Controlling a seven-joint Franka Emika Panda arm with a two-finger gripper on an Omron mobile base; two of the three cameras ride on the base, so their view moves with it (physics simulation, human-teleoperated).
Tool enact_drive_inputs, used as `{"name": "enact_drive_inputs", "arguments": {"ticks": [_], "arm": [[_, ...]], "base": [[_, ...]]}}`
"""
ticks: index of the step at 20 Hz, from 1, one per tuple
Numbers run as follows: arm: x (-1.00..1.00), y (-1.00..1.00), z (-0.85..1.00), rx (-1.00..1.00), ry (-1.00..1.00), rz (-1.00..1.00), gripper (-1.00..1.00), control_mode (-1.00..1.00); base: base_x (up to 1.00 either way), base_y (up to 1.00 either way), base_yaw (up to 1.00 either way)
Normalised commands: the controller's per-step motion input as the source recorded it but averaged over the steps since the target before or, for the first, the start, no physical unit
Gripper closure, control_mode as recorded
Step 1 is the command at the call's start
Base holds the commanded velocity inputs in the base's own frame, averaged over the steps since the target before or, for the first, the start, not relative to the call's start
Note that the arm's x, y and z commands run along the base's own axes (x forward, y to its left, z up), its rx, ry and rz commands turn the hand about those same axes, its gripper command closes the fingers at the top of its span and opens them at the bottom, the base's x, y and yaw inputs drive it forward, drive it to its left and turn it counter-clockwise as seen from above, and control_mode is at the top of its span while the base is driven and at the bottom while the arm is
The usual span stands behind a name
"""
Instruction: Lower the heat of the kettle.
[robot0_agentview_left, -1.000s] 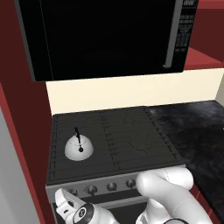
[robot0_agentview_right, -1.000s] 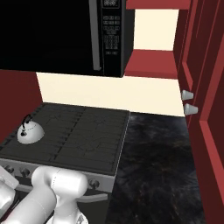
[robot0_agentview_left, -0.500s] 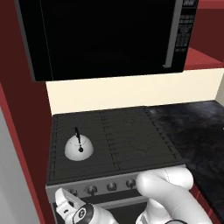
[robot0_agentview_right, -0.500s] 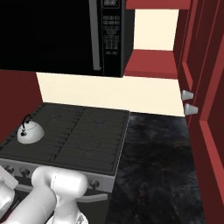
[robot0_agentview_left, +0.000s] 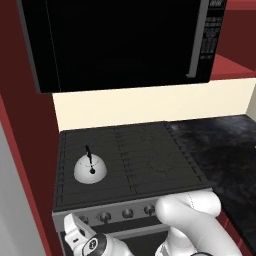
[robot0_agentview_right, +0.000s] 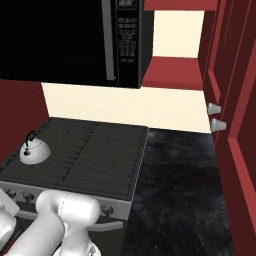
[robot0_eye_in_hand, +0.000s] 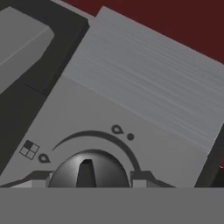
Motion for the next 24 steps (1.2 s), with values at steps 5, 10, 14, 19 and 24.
{"name": "enact_drive_inputs", "arguments": {"ticks": [5, 10, 14, 19, 24], "arm": [[0.0, -0.03, -0.1, 0.31, 0.0, -0.08, 1.0, -1.0], [-0.01, -0.06, -0.11, 0.36, -0.03, -0.11, 1.0, -1.0], [-0.05, -0.02, -0.13, 0.34, -0.13, -0.14, 1.0, -1.0], [0.0, 0.0, -0.12, 0.35, -0.09, -0.19, 1.0, -1.0], [0.0, 0.0, -0.11, 0.34, -0.03, -0.2, 1.0, -1.0]], "base": [[0.0, 0.0, 0.0], [0.0, 0.0, 0.0], [0.0, 0.0, 0.0], [0.0, 0.0, 0.0], [0.0, 0.0, 0.0]]}}
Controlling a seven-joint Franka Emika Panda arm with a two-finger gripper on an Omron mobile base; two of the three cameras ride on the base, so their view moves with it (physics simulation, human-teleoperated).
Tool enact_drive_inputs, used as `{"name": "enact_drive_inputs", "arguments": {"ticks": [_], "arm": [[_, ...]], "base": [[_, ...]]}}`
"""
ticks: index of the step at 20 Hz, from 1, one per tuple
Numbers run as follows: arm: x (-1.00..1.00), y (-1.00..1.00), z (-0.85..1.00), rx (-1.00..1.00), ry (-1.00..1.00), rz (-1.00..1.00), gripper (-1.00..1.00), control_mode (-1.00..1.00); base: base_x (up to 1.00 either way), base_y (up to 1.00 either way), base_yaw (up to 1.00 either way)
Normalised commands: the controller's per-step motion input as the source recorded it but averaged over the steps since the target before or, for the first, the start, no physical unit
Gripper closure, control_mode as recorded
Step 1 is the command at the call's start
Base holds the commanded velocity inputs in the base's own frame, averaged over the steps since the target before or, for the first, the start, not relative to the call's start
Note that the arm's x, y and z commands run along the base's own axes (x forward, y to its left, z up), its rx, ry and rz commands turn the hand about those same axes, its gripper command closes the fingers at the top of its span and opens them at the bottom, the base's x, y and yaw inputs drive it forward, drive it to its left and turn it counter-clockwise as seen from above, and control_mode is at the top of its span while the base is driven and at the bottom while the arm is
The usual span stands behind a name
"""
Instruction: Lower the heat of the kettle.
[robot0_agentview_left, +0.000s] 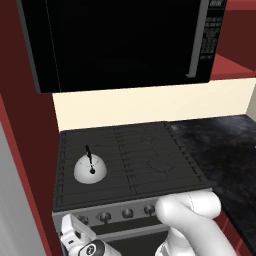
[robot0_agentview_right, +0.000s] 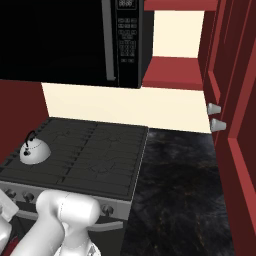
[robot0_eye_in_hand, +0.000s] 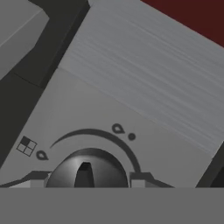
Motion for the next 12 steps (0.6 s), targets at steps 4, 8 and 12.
{"name": "enact_drive_inputs", "arguments": {"ticks": [4, 8, 12], "arm": [[-0.1, 0.0, 0.0, 0.44, -0.01, -0.15, 1.0, -1.0], [-0.02, 0.0, 0.0, 0.62, 0.0, -0.18, 1.0, -1.0], [-0.1, 0.0, 0.0, 0.69, 0.0, -0.17, 1.0, -1.0]], "base": [[0.0, 0.0, 0.0], [0.0, 0.0, 0.0], [0.0, 0.0, 0.0]]}}
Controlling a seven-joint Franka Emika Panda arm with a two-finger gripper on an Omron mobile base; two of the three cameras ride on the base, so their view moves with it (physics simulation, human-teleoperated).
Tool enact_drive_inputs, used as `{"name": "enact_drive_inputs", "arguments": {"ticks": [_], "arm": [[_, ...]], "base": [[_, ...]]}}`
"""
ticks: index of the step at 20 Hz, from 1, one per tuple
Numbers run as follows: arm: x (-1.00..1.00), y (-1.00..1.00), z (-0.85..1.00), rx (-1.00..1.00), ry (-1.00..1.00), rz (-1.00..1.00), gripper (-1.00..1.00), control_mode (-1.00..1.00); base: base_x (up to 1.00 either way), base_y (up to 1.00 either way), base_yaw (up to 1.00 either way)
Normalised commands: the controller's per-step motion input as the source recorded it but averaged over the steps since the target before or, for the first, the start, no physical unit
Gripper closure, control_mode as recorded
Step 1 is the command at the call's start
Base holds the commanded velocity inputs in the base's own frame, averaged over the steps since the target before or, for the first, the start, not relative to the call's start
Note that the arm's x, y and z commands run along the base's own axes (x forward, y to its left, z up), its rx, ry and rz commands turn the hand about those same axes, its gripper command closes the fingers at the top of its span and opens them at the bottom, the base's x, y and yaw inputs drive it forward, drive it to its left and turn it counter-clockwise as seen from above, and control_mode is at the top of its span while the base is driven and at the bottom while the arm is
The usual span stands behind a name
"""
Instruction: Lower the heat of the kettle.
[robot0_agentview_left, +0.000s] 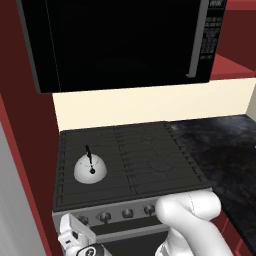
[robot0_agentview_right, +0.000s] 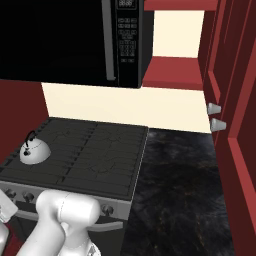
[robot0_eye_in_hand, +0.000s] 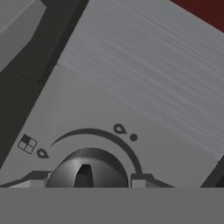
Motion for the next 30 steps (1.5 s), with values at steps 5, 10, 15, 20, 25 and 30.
{"name": "enact_drive_inputs", "arguments": {"ticks": [5, 10, 15, 20, 25, 30], "arm": [[-0.18, -0.09, -0.01, 0.6, 0.0, -0.1, 1.0, -1.0], [-0.23, -0.23, -0.1, 0.91, 0.01, -0.05, 1.0, -1.0], [-0.25, -0.32, -0.06, 1.0, 0.03, -0.01, 1.0, -1.0], [-0.14, -0.27, 0.0, 0.96, 0.09, -0.02, 1.0, -1.0], [0.0, -0.1, 0.0, 0.76, 0.01, -0.1, 1.0, -1.0], [0.0, -0.17, 0.08, 0.66, 0.0, -0.12, 1.0, -1.0]], "base": [[0.0, 0.0, 0.0], [0.0, 0.0, 0.0], [0.0, 0.0, 0.0], [0.0, 0.0, 0.0], [0.0, 0.0, 0.0], [0.0, 0.0, 0.0]]}}
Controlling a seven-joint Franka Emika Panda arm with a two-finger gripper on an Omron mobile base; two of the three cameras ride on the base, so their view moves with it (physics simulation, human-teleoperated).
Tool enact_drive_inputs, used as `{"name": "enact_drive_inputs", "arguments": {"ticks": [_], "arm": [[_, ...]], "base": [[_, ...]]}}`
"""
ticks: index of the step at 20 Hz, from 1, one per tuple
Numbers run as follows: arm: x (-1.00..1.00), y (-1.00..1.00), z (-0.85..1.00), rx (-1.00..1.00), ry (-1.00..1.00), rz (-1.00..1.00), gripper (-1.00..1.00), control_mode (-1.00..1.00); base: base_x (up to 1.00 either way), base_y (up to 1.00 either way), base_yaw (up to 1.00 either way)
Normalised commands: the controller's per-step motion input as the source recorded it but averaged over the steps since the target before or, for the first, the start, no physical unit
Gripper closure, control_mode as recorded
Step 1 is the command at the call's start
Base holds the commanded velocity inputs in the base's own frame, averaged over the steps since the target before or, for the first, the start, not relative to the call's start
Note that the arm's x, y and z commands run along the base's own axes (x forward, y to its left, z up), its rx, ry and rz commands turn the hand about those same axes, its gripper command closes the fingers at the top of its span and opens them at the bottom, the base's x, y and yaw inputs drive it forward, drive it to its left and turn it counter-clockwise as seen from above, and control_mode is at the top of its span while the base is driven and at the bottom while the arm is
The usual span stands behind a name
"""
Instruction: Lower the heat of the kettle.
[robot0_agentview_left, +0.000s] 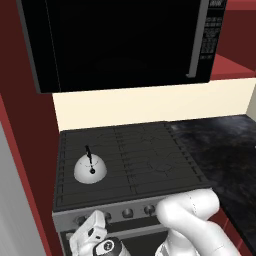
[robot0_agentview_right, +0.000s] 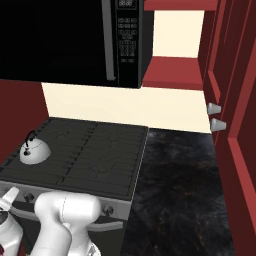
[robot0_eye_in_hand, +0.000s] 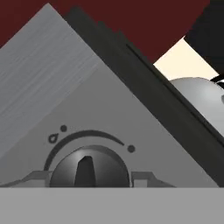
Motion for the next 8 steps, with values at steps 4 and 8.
{"name": "enact_drive_inputs", "arguments": {"ticks": [4, 8], "arm": [[0.0, -0.18, 0.12, 0.64, 0.01, -0.11, 1.0, -1.0], [0.0, -0.16, 0.16, 0.61, 0.02, -0.11, 1.0, -1.0]], "base": [[0.0, 0.0, 0.0], [0.0, 0.0, 0.0]]}}
